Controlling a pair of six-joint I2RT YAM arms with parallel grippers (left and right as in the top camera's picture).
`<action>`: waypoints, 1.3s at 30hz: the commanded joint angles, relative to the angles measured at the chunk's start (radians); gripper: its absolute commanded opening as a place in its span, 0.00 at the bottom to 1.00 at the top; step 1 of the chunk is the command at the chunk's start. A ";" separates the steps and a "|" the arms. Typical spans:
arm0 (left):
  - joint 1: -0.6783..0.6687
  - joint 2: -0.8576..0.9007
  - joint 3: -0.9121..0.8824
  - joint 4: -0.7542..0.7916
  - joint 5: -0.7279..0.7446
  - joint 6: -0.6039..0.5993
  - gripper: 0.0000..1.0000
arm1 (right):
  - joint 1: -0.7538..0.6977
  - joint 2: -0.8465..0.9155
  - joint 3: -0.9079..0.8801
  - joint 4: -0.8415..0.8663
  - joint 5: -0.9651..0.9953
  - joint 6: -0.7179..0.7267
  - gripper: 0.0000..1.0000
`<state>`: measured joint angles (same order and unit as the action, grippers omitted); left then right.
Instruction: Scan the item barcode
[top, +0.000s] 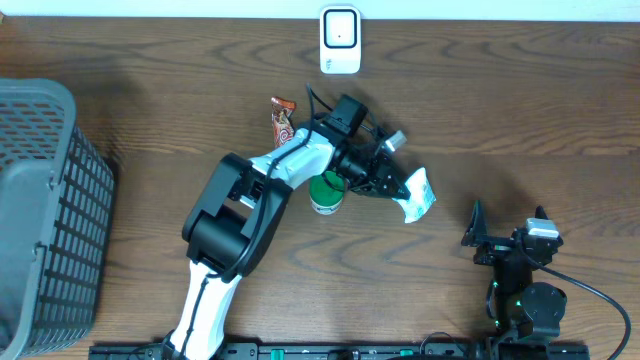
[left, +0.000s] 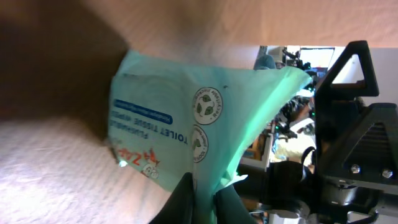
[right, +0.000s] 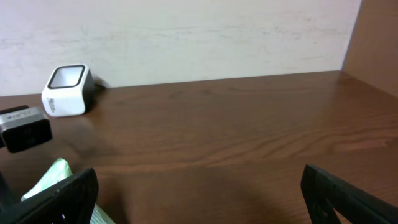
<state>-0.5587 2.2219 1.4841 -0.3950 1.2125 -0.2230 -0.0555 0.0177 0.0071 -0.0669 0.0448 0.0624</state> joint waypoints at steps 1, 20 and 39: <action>0.060 0.026 0.007 -0.008 -0.112 0.004 0.38 | 0.005 -0.003 -0.002 -0.003 0.006 -0.012 0.99; 0.193 -0.470 0.035 -0.040 -0.479 -0.066 0.82 | 0.005 -0.003 -0.002 -0.003 0.006 -0.012 0.99; 0.254 -1.241 0.035 -0.170 -1.566 0.028 0.82 | 0.003 0.019 0.011 -0.011 -0.296 0.410 0.99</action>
<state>-0.3084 1.0489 1.5074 -0.5346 -0.2703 -0.2230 -0.0555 0.0216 0.0071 -0.0662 -0.0811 0.2981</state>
